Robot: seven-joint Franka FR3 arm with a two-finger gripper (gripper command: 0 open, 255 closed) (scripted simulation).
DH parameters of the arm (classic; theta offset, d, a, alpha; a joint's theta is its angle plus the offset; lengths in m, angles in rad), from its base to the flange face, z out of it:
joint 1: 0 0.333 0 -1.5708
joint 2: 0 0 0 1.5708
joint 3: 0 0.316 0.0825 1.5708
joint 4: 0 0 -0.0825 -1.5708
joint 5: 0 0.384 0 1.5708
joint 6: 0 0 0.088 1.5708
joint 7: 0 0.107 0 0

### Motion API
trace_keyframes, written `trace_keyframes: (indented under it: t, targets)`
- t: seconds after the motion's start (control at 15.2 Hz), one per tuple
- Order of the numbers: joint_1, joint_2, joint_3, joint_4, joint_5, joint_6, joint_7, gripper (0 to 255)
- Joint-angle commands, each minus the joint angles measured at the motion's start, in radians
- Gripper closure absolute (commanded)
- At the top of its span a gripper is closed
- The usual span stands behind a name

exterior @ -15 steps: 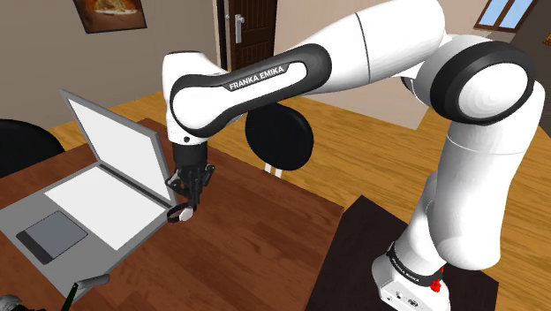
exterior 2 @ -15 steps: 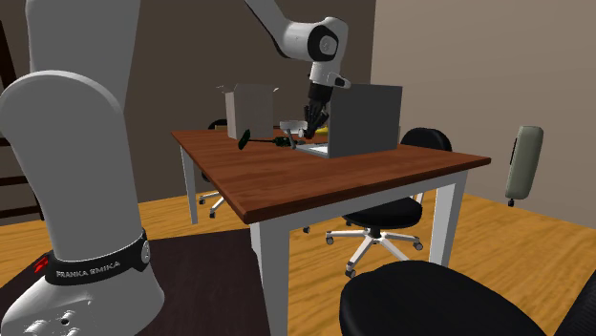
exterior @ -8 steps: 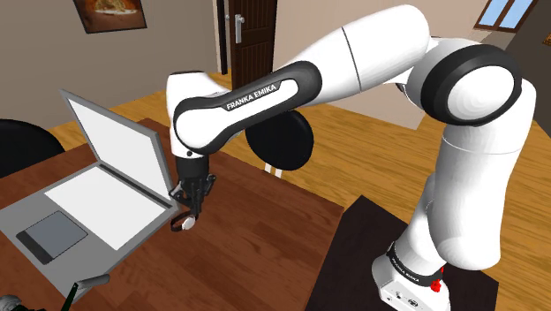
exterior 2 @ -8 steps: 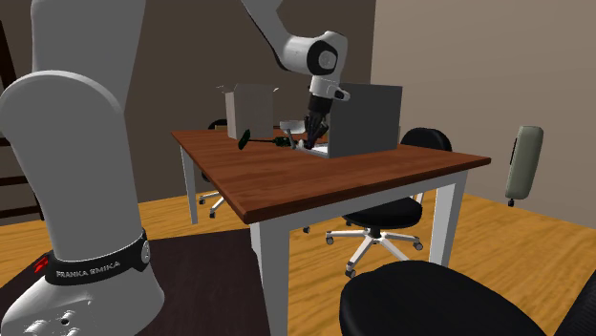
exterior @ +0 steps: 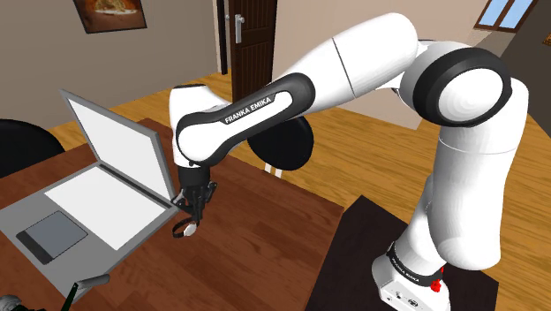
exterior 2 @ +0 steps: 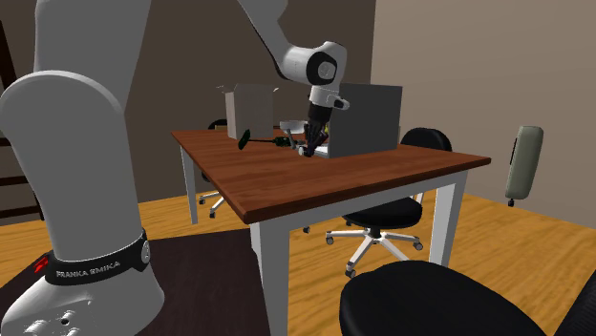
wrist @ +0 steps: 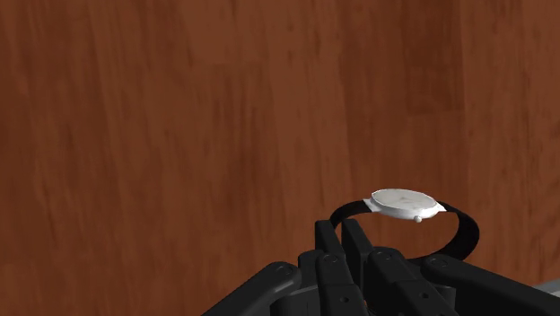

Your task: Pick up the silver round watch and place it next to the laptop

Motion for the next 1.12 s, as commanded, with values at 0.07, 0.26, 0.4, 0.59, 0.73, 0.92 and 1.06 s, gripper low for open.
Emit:
trace_keyframes:
  t: [0.07, 0.26, 0.4, 0.59, 0.73, 0.92, 1.06]
  targets:
    - [0.0, 0.0, 0.0, 0.0, 0.0, 0.001, 0.0, 255]
    - [0.0, 0.0, 0.0, 0.0, 0.0, 0.001, 0.0, 0]
    - [0.0, 0.0, 0.0, 0.0, 0.0, 0.001, 0.0, 0]
    - [0.0, 0.0, 0.0, 0.0, 0.0, 0.001, 0.0, 0]
    - [-0.01, -0.027, -0.003, 0.031, 0.001, -0.059, -0.001, 0]
    - [-0.018, -0.047, -0.006, 0.064, 0.001, -0.113, -0.001, 0]
    - [-0.018, -0.047, -0.006, 0.064, 0.001, -0.113, -0.001, 0]
